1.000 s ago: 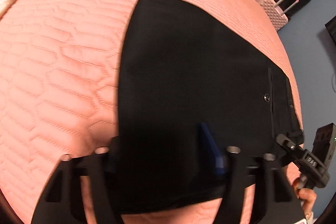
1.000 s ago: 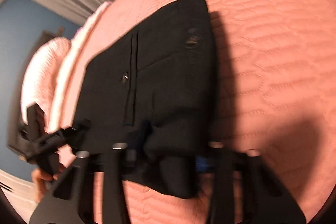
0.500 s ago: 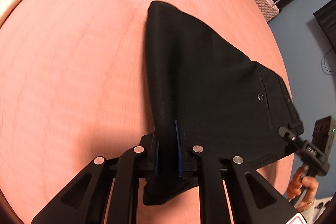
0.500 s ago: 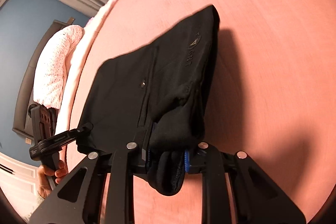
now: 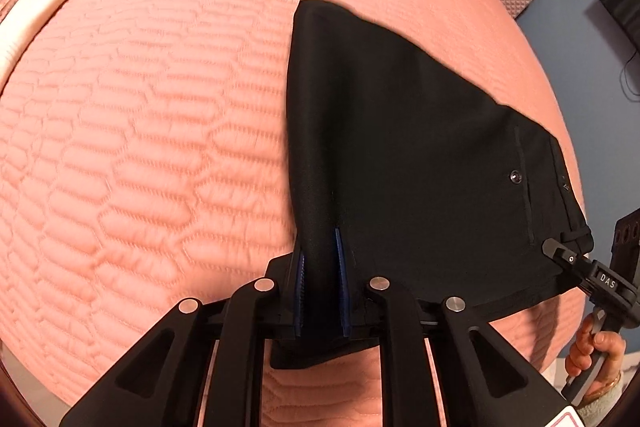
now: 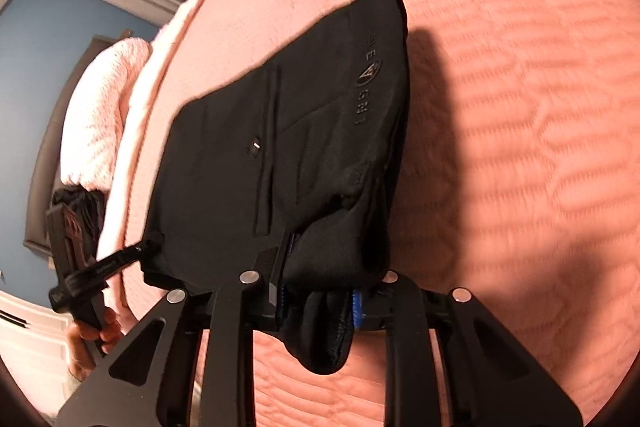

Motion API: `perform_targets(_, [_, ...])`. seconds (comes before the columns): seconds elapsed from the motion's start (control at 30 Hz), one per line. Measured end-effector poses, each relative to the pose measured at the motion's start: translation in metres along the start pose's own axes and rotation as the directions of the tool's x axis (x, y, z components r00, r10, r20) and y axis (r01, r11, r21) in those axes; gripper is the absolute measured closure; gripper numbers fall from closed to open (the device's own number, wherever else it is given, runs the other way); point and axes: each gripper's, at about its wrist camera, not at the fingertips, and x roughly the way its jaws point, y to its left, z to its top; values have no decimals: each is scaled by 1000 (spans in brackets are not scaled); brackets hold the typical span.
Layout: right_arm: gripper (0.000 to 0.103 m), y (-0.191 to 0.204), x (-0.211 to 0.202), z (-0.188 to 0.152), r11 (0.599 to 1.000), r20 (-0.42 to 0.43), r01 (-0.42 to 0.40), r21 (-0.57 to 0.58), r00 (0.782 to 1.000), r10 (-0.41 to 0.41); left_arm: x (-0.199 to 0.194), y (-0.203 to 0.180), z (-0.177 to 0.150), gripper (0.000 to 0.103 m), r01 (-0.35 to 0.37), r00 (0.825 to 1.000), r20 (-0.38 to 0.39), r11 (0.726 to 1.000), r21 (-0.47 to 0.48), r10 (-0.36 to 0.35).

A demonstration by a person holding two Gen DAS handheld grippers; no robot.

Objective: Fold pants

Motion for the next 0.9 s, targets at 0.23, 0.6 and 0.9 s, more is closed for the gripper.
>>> perform_targets(0.23, [62,-2,-39,-7,995,98,92,-35,991,-88,-16,-4,2,79,-141,987,74,990,17,140])
perform_targets(0.6, [62,5,-13,95,989,98,105,-100,991,-95,6,11,121,70,-148,984,106,988,53,142])
perform_targets(0.9, [24,-8,28,122,986,39,126,-110,992,-122,68,45,169,51,100,995,12,988,-117,-99])
